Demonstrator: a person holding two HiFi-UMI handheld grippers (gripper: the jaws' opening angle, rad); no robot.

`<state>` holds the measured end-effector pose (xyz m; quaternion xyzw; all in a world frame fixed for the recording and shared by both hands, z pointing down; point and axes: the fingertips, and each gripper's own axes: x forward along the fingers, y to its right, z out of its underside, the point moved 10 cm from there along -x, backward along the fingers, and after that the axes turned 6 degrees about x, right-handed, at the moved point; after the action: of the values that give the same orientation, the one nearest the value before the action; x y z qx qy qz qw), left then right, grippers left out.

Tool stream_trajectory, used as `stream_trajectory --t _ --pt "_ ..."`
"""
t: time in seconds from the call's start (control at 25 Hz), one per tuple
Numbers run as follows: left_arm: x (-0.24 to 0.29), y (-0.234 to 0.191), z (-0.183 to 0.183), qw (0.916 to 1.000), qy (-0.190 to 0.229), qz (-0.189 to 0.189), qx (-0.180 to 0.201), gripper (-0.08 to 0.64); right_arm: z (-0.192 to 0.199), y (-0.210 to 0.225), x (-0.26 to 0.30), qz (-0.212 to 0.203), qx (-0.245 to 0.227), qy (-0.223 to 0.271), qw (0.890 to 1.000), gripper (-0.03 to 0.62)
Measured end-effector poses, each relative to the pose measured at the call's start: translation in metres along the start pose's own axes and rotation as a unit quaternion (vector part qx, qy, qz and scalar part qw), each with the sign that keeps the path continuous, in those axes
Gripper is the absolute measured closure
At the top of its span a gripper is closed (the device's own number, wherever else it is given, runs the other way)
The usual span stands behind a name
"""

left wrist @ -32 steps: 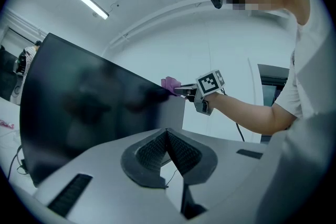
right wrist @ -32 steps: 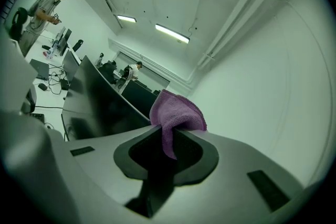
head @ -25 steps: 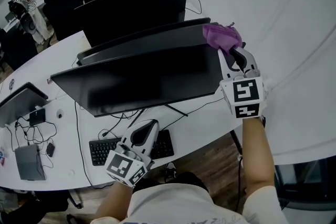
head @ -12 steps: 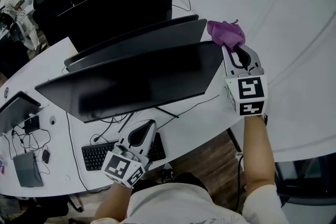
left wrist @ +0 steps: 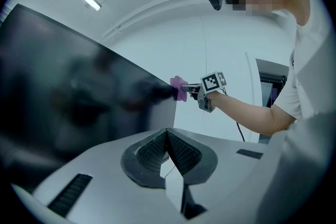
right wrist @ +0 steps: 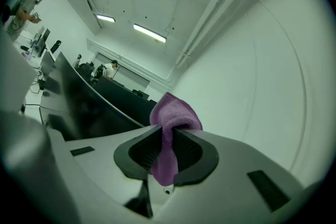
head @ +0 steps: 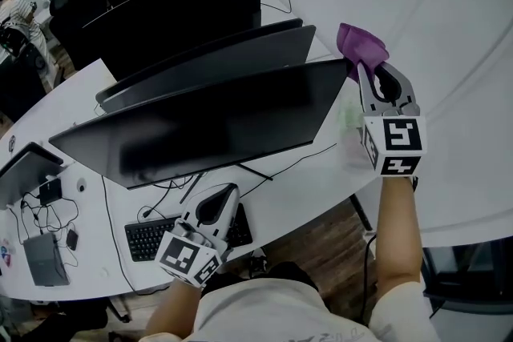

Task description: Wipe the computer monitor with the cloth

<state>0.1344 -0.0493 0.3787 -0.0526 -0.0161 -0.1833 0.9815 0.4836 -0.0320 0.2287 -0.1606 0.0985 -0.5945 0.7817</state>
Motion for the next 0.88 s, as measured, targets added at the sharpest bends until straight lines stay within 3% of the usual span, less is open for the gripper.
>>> stream_trajectory --t 0.4,0.88 --pt "0.004 0.000 0.002 1.0000 -0.009 -0.001 0.003 0.552 0.013 0.029 0.004 -0.011 0.107 -0.003 0.994 0.525" --pt "0.000 -0.004 0.003 0.9998 -0.014 -0.011 0.003 0.552 0.037 0.011 0.009 -0.059 0.105 -0.023 0.992 0.525"
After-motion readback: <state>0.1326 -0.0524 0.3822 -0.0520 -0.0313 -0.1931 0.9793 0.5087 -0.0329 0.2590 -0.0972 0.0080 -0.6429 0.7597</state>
